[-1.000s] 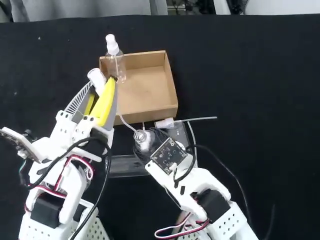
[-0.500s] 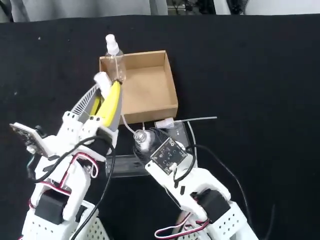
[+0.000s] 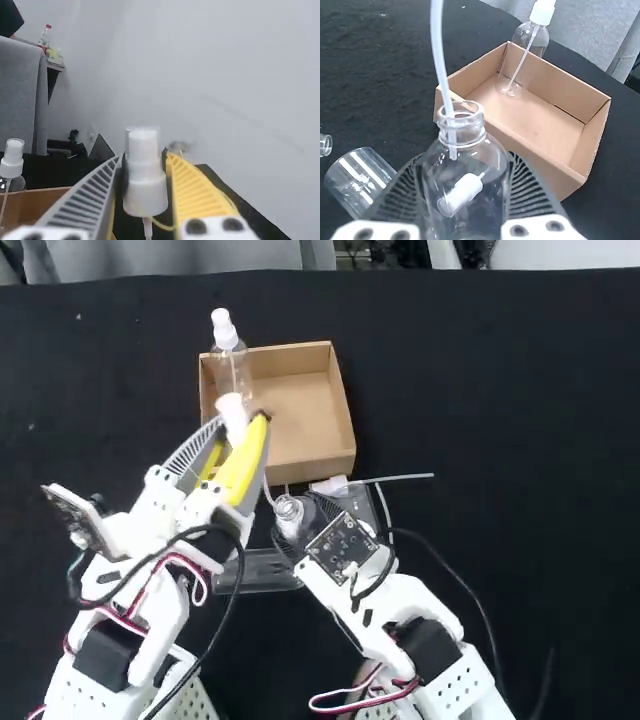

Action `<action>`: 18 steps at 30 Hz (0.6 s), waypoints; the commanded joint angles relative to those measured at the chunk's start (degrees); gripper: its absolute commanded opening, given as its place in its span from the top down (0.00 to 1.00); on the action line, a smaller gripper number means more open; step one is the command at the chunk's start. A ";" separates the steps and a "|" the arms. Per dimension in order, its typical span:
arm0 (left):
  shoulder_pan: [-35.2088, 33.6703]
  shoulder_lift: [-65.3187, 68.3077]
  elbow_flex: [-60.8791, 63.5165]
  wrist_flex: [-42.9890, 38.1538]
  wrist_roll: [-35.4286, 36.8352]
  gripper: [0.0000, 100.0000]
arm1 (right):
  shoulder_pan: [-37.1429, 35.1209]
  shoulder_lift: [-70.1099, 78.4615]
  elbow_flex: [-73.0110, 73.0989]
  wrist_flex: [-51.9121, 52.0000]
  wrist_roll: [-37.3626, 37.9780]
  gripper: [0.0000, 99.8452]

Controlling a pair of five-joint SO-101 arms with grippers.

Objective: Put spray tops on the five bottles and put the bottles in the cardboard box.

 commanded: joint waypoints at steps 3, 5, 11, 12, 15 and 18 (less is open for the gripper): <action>2.42 -0.70 2.51 -0.88 -1.05 0.97 | 1.67 -6.37 -2.59 -1.49 0.00 0.99; 2.51 -0.79 3.82 -0.88 -0.26 0.97 | 1.67 -7.52 -2.42 -1.49 0.00 0.99; 2.51 -0.79 5.05 1.05 -0.35 0.97 | 1.49 -8.48 -2.42 -1.49 0.00 0.99; 2.51 -0.79 5.05 1.67 -0.26 0.97 | 1.49 -8.40 -2.42 -1.49 0.00 0.99; 2.51 -0.79 5.05 2.29 -0.26 0.97 | 1.49 -8.40 -2.51 -1.49 0.00 0.99; 2.59 -0.79 5.41 2.29 -0.26 0.97 | 1.49 -8.40 -2.51 -1.58 0.00 0.99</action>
